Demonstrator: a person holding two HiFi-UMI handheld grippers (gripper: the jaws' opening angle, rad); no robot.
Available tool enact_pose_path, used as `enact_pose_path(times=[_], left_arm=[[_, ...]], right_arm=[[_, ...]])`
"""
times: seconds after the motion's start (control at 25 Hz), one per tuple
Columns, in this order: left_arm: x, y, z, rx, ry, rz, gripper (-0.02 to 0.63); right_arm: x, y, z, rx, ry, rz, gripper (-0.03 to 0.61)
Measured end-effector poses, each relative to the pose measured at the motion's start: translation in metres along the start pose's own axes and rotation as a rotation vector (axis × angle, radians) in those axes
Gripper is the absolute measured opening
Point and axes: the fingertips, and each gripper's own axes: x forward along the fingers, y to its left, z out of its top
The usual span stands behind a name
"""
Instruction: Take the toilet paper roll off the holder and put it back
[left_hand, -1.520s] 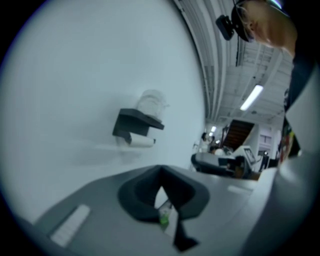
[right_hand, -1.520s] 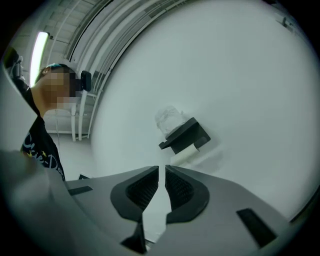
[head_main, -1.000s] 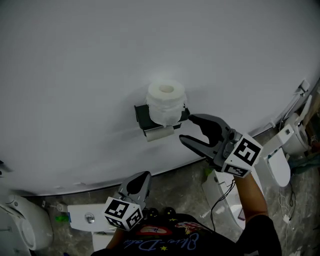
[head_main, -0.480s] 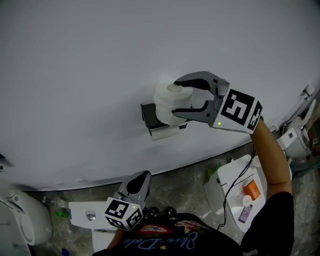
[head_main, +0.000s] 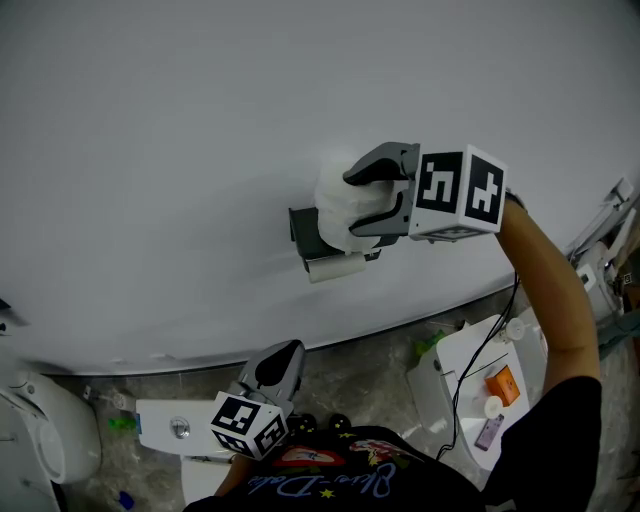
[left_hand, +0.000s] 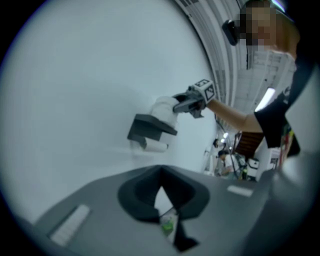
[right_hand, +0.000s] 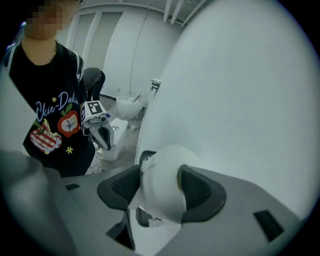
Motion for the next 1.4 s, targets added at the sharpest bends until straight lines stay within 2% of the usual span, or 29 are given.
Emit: enact_pose_path(times=[0.16, 0.24, 0.32, 0.52, 0.64, 0.76, 0.92, 1.16, 1.28, 1.4], left_arm=[[0.001, -0.003, -0.001, -0.002, 0.003, -0.007, -0.002], [-0.001, -0.004, 0.000, 0.001, 0.003, -0.010, -0.002], [-0.002, -0.003, 0.001, 0.011, 0.003, -0.012, -0.002], [-0.003, -0.002, 0.005, 0.056, -0.003, -0.017, -0.002], [-0.001, -0.007, 0.010, 0.046, -0.014, -0.037, -0.002], [0.000, -0.015, 0.015, 0.034, -0.037, -0.060, -0.002], [0.002, -0.019, 0.020, 0.069, -0.034, -0.064, -0.002], [0.007, -0.016, 0.023, 0.075, -0.028, -0.058, -0.002], [0.009, -0.020, 0.022, 0.078, -0.020, -0.063, -0.002], [0.011, -0.025, 0.021, 0.090, -0.006, -0.077, -0.002]], right_arm=[[0.001, 0.000, -0.001, 0.052, 0.100, 0.024, 0.251], [-0.001, 0.000, 0.000, 0.060, 0.090, 0.000, 0.245], [-0.006, 0.000, 0.000, 0.087, 0.038, -0.056, 0.242], [-0.033, 0.000, 0.004, 0.259, -0.226, -0.215, 0.236], [-0.057, 0.012, 0.006, 0.341, -0.392, -0.296, 0.236], [-0.079, 0.037, 0.000, 0.480, -0.564, -0.353, 0.236], [-0.095, 0.081, -0.021, 0.680, -0.772, -0.408, 0.236], [-0.069, 0.138, -0.068, 1.029, -0.927, -0.398, 0.232], [-0.056, 0.162, -0.084, 1.201, -1.038, -0.383, 0.216], [-0.049, 0.176, -0.091, 1.296, -1.101, -0.362, 0.212]])
